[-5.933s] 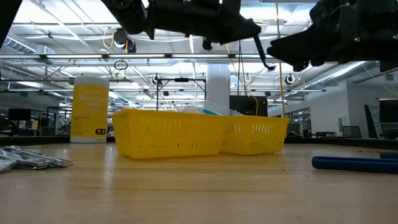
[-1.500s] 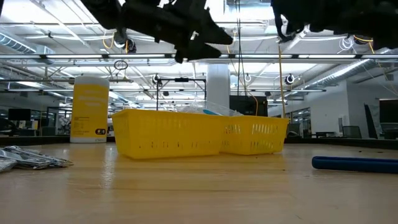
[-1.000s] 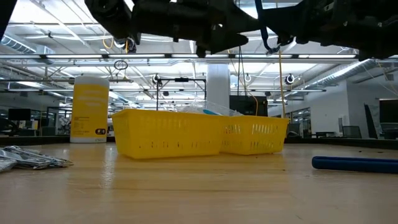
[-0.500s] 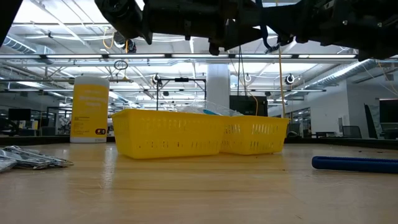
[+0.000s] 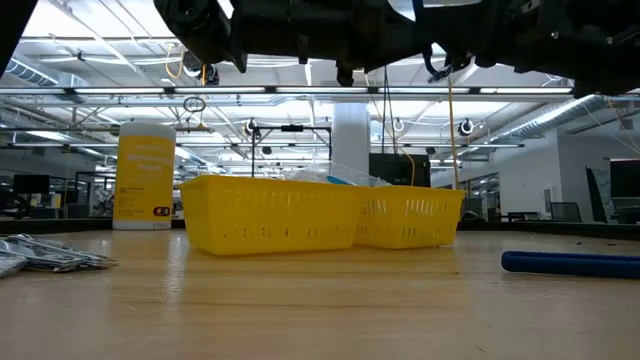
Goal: Pick & Place Travel size toiletries
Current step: Put the blue razor into the bottom left yellow basket
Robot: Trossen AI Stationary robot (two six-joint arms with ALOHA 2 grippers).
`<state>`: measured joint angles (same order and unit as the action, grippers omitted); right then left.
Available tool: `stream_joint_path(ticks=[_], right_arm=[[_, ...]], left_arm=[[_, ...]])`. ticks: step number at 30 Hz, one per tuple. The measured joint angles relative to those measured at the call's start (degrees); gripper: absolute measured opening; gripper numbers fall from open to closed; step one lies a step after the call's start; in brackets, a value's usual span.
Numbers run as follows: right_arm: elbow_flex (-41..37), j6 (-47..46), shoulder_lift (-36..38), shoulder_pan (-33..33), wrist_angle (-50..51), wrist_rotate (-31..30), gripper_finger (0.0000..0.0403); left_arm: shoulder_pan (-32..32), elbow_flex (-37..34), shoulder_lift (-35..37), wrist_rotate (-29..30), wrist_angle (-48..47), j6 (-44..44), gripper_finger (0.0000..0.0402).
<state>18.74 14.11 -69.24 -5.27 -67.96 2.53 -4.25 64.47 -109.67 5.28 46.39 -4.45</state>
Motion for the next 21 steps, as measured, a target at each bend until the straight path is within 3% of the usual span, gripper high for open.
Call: stream_joint_path(ticks=[3, 7, 12, 15, 17, 21], right_arm=[[0.01, -0.38, -0.02, 0.02, 0.0, -0.35, 0.0016], [-0.01, -2.69, -0.08, 0.02, 1.06, -2.33, 0.0044], [-0.02, -7.07, -0.12, -0.03, 1.83, -2.87, 0.0154], [0.02, -8.87, 1.06, -0.15, 2.02, -4.92, 0.0223], [0.01, -9.1, 2.44, -0.14, 4.03, -6.12, 0.0261], [0.03, -9.16, 6.68, -0.14, 9.85, -7.12, 0.0309]], left_arm=[[0.27, -0.02, 0.0, 0.01, -0.03, -0.19, 0.0013], [0.2, -0.02, 0.09, 2.54, -2.49, 0.56, 0.0018], [0.31, 0.06, 1.6, 4.73, -8.46, 1.57, 0.0009], [0.33, -0.14, 3.91, 10.53, -16.57, 1.29, 0.0014], [0.38, -0.42, 7.17, 14.05, -24.99, 1.09, 0.0013], [1.12, -0.8, 15.09, 15.56, -40.8, 2.45, 0.0009]])
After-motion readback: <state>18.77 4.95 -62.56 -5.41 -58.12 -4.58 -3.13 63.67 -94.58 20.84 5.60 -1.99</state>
